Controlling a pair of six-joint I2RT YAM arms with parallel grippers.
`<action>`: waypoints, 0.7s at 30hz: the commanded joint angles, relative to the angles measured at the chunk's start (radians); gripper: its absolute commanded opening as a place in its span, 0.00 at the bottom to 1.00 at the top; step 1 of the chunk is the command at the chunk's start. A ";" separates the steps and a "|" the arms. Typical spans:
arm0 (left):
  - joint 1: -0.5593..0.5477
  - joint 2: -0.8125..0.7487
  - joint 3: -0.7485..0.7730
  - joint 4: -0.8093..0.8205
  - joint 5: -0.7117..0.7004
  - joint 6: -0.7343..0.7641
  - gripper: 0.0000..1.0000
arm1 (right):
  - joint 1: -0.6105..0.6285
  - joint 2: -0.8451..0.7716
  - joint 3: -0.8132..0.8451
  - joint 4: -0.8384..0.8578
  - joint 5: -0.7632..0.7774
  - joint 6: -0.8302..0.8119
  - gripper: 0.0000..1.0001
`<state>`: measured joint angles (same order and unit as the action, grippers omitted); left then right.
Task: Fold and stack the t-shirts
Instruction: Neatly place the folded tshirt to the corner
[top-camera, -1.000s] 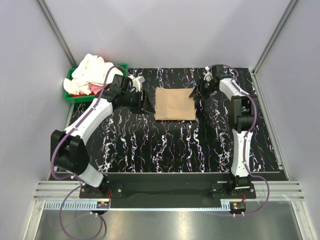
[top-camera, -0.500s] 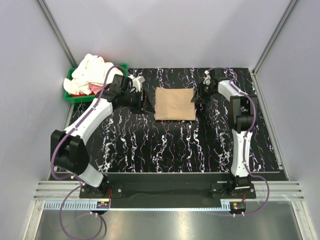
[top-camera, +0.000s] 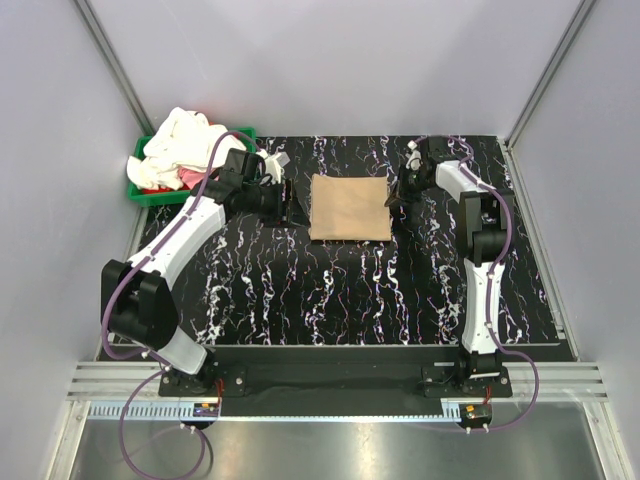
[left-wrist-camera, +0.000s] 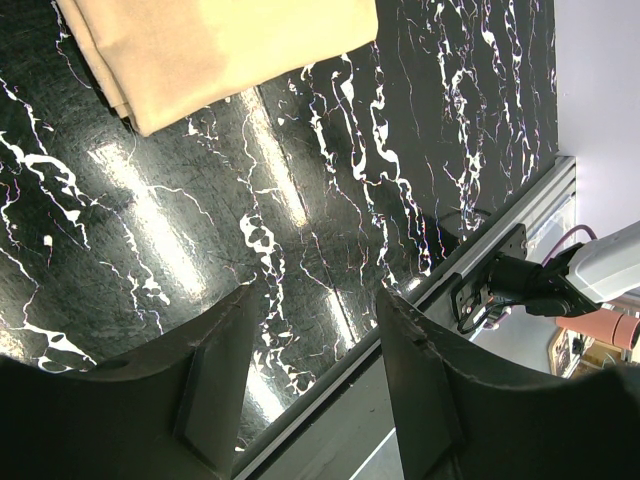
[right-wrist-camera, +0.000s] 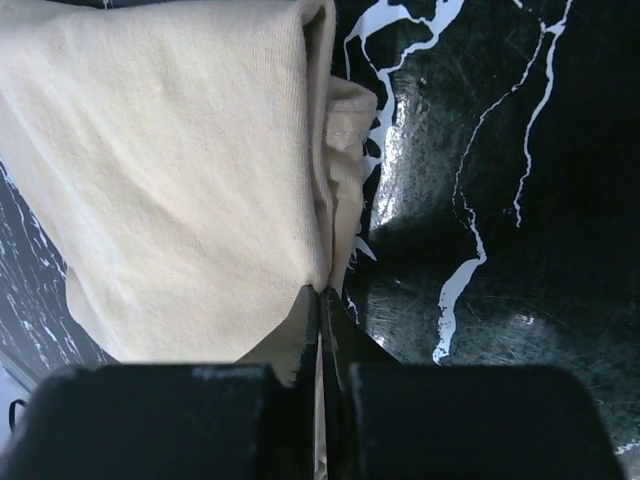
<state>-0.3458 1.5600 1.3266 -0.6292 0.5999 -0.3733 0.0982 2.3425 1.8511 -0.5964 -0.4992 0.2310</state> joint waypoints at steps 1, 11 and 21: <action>-0.004 0.003 0.000 0.033 0.018 0.010 0.56 | -0.006 0.002 0.030 -0.006 0.048 -0.044 0.00; -0.004 0.009 -0.003 0.031 0.014 0.010 0.56 | -0.092 0.006 0.097 -0.075 0.126 -0.131 0.00; -0.019 0.026 -0.010 0.031 0.008 0.010 0.55 | -0.222 0.130 0.361 -0.244 0.372 -0.291 0.00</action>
<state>-0.3553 1.5860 1.3239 -0.6281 0.5991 -0.3733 -0.0978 2.4340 2.1090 -0.7803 -0.2588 0.0315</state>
